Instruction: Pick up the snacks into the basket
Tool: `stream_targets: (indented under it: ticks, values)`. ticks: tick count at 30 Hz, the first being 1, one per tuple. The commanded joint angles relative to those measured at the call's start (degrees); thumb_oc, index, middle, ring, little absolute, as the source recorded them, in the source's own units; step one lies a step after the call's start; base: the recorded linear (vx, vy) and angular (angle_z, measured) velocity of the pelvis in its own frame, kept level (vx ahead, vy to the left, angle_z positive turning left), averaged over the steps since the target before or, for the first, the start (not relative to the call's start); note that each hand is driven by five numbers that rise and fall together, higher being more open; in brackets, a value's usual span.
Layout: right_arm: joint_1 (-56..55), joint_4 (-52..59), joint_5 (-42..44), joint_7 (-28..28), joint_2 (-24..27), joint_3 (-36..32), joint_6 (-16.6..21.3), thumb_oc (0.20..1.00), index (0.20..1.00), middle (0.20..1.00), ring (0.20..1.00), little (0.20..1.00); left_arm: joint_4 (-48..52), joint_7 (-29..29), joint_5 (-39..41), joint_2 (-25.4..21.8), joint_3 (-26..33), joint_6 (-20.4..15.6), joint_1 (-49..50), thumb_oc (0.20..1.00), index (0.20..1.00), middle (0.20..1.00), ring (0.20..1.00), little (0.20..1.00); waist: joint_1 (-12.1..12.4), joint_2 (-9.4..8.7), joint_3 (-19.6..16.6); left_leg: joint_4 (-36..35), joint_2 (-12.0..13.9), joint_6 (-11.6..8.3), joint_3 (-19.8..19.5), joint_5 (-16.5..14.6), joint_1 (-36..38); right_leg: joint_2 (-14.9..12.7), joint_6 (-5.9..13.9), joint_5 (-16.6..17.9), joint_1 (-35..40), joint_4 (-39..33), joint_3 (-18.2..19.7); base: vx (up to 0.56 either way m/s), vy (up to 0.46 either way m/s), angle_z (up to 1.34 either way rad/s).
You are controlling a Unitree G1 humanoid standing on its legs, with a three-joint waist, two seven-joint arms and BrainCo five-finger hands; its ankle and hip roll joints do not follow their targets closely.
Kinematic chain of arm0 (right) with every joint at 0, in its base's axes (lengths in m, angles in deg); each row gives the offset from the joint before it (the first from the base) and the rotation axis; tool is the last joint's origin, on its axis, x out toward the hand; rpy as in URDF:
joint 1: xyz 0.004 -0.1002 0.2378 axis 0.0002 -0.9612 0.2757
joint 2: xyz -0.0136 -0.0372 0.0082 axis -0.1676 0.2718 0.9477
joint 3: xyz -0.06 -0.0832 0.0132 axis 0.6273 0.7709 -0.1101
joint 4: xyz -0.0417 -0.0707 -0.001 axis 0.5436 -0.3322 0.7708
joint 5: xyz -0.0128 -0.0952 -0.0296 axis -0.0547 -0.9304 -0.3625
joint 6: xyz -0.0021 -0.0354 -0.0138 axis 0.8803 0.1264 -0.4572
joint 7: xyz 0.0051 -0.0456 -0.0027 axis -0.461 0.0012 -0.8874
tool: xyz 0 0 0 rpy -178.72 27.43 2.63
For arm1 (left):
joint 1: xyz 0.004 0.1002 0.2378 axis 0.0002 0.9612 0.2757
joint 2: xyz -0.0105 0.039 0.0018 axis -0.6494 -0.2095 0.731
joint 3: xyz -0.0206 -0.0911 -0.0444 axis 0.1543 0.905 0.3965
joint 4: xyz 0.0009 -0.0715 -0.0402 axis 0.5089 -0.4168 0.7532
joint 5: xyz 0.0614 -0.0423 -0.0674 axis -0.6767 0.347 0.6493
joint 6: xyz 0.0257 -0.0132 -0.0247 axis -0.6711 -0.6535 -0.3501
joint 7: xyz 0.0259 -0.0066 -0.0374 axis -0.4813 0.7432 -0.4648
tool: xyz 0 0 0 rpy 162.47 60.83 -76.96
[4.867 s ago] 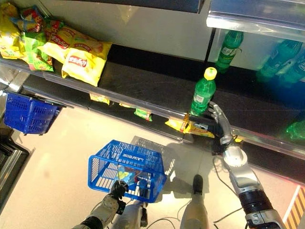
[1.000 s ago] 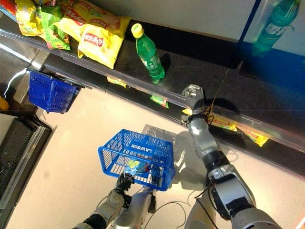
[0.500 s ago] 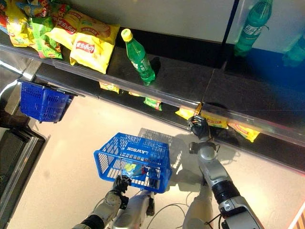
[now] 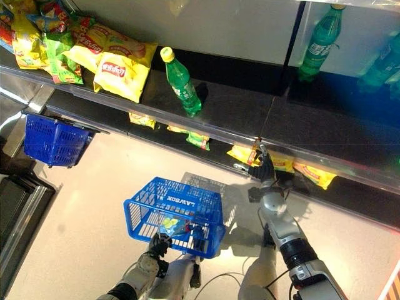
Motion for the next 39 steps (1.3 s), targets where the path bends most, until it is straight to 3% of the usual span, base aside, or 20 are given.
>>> stream_targets:
  ticks: [1,10,21,25,26,28,30,36,39]
  values:
    - [-0.44,6.31,-2.15,0.81,-1.55,-1.44,2.22,1.000,1.000,1.000,1.000,1.000,-5.21,0.65,-2.12,-2.44,-0.69,1.58,2.14,0.200,0.200,0.200,0.200,0.200,0.85,-2.61,-3.21,0.03,-4.29,2.24,-2.10,-2.25,-0.88,1.78,-0.06,0.14,-2.48,0.98,0.39,0.01,0.015,0.03]
    - [-4.40,8.61,-0.82,1.89,-2.23,-3.52,2.49,1.000,1.000,1.000,1.000,1.000,-8.03,-0.09,-2.68,-2.74,1.78,2.48,1.95,0.200,0.200,0.200,0.200,0.200,0.61,-5.62,-5.65,0.08,-4.47,2.91,-1.96,-3.61,1.48,1.59,0.26,-0.38,-0.03,1.10,-0.18,0.02,0.015,0.00]
    - [-18.59,15.42,0.52,1.90,-2.12,-15.48,2.74,1.000,1.000,1.000,1.000,1.000,-9.01,-0.57,-2.65,-4.02,6.59,3.85,2.50,0.200,0.200,0.200,0.200,0.200,-1.72,-8.59,-9.24,-0.02,-5.29,4.13,-1.20,-5.81,4.95,0.68,1.51,-0.92,2.64,2.36,-0.17,0.06,0.065,-0.02]
    - [-21.08,14.11,3.15,1.20,-3.35,-19.25,2.99,1.000,1.000,1.000,1.000,1.000,-9.59,-0.29,-2.32,-4.86,8.05,4.23,2.15,0.200,0.200,0.200,0.200,0.200,-2.91,-9.90,-9.24,-0.02,-5.13,4.25,0.44,-5.91,4.64,0.98,2.30,1.14,1.35,2.07,0.50,-0.04,0.033,-0.04]
    - [-20.70,13.18,3.91,0.72,-3.96,-19.43,3.14,1.000,1.000,1.000,1.000,1.000,-9.70,-0.17,-2.13,-5.13,8.33,4.30,2.02,0.200,0.200,0.200,0.200,0.200,-2.68,-10.20,-9.02,-0.02,-4.71,4.28,1.46,-5.79,4.26,1.07,2.51,1.70,0.44,2.55,-0.78,-0.12,-0.025,-0.40]
    - [-20.63,11.31,6.16,0.16,-4.80,-19.96,3.61,1.000,1.000,1.000,1.000,1.000,-9.48,0.27,-1.59,-5.84,9.44,4.61,2.37,0.200,0.200,0.200,0.200,0.200,-1.53,-10.09,-9.27,-0.02,-2.99,3.66,4.47,-5.52,3.36,0.60,2.65,0.86,0.56,3.17,-7.34,-0.11,-0.033,-1.07]
    - [-21.49,10.38,7.75,-0.39,-4.78,-22.14,3.82,1.000,1.000,1.000,1.000,1.000,-9.36,0.03,-0.28,-6.20,10.28,4.80,2.29,0.200,0.200,0.200,0.200,0.200,-1.85,-9.21,-9.22,-0.02,-0.89,3.37,5.51,-4.04,2.96,1.10,1.49,-2.82,1.39,9.02,-4.24,-0.06,-0.058,-1.15]
    - [-21.52,10.44,7.17,-0.36,-4.39,-23.08,2.83,1.000,1.000,1.000,1.000,1.000,-9.50,-0.25,1.01,-6.72,10.98,4.64,2.20,0.200,0.200,0.200,0.200,0.200,-0.62,-9.15,-10.28,-0.02,2.37,1.91,8.36,-2.86,3.49,-1.20,1.43,-4.39,5.38,10.22,-3.53,-0.05,-0.174,-0.15]
    - [-20.63,10.27,7.07,-0.08,-3.83,-22.53,2.76,1.000,1.000,1.000,1.000,1.000,-9.42,-0.50,1.71,-6.44,11.06,4.14,2.54,0.200,0.200,0.200,0.200,0.200,-0.57,-9.36,-11.30,-0.02,5.15,0.44,9.53,-1.42,3.79,1.06,1.19,-7.49,6.16,8.65,-2.39,-0.04,-0.393,-0.48]
